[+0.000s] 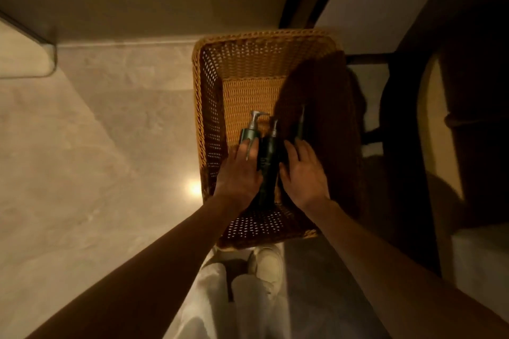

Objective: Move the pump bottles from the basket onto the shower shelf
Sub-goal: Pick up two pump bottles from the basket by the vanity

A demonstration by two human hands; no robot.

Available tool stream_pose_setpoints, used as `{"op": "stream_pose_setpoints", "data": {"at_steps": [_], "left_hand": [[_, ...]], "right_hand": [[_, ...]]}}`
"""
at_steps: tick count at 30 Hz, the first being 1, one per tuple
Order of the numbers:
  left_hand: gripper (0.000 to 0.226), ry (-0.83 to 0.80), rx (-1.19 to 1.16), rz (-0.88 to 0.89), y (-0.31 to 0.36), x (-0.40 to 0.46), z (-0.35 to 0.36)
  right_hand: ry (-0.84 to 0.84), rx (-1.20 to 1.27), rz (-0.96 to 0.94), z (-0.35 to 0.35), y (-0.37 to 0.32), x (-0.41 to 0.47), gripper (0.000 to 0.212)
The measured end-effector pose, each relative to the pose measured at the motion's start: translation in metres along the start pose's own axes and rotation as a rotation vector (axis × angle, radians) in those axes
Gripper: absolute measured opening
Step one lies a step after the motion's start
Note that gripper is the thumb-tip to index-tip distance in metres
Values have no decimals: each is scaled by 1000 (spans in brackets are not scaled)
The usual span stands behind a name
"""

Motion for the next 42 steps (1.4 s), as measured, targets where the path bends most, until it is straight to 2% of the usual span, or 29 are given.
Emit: {"op": "stream_pose_setpoints", "data": {"at_steps": [7, 12, 15, 19, 21, 23, 26, 29, 32, 36, 42], "left_hand": [[70, 29, -207, -187, -51, 52, 94], [89, -18, -373, -342, -62, 71, 114], [93, 52, -432, -385, -63, 73, 109], [96, 61, -448, -344, -62, 73, 98], [90, 140, -485, -309, -60, 73, 88], [81, 214, -520, -275, -56, 73, 76], [74, 234, -604, -190, -49, 70, 56], [70, 259, -639, -167, -42, 62, 23], [62, 305, -670, -180, -29, 47, -24], [85, 300, -646, -284, -3, 11, -95], [85, 368, -748, -363, 46, -87, -231]], "right_hand": [[57, 149, 61, 92, 28, 47, 54], [170, 262, 71, 101, 28, 58, 53], [152, 289, 120, 100, 26, 55, 56], [-2, 331, 247, 105, 20, 56, 67], [-86, 379, 341, 112, 17, 64, 73], [-133, 467, 456, 118, 16, 73, 69], [-125, 619, 596, 117, 15, 82, 61], [-24, 741, 604, 95, 9, 78, 60], [24, 833, 463, 52, -4, 65, 61], [59, 834, 314, -35, -21, 34, 61], [61, 862, 204, -187, -81, -52, 57]]}}
Point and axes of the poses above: each hand's wrist, its own x-axis towards the middle knuckle, its own z-axis out of the palm, y = z × x, the point moved 4 cm from there along x, towards the middle knuckle
